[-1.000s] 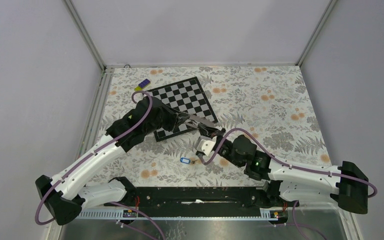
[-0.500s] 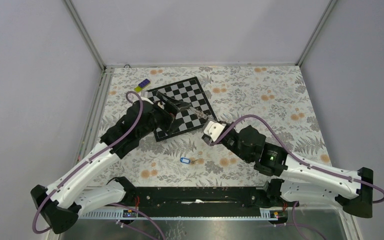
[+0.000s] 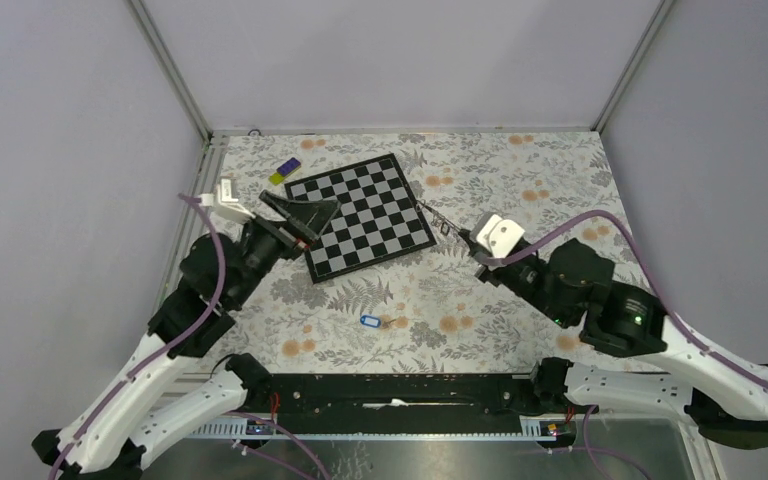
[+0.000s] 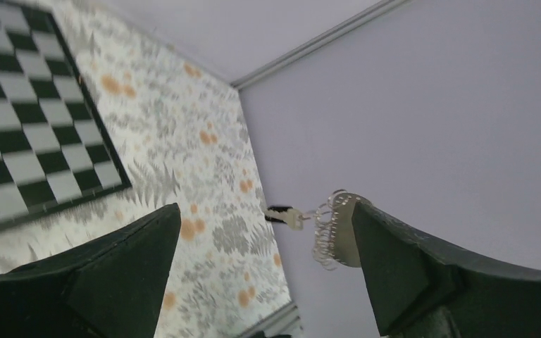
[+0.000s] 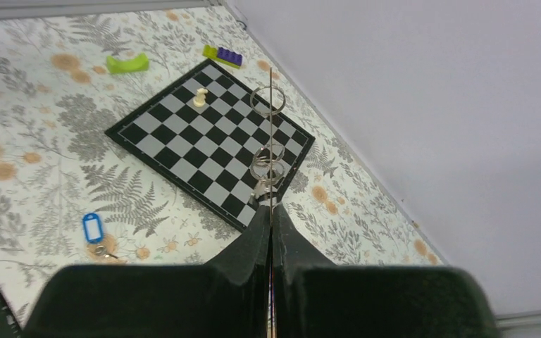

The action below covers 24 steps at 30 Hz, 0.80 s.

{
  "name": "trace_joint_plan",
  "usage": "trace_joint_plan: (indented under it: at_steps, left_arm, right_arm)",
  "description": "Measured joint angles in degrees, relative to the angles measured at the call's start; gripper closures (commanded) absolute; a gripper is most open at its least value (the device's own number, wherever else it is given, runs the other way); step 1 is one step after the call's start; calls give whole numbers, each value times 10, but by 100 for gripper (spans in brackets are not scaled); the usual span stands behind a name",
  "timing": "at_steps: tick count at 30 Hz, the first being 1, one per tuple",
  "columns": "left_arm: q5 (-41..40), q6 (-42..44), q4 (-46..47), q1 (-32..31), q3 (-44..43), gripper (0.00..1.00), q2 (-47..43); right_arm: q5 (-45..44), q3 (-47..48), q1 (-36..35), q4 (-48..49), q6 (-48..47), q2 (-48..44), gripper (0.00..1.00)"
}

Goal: Remove the keys from the keyring

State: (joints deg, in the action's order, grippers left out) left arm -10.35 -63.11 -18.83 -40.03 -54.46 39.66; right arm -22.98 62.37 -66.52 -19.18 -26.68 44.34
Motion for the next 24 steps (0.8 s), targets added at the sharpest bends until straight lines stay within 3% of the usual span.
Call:
trace_joint_plan:
  at_steps: [4,9,12,18,24]
  left_arm:
    - [19,123,84,0,41,8,-49]
    - [103,253,132,1,47,10,-34]
    - [168,306,147,0,56,22,-28]
    - [299,347,204,0,106,34,-37]
    - [378,344,284,0,141,39,-51]
  right_arm:
    - [39,77,1,-78,28,7,100]
    - [100,162,1,-164,62,35,100]
    - [128,195,1,-203,78,50,100]
    - [171,234,2,-255,100,63,100]
    - [212,256,2,-268,116,65,100]
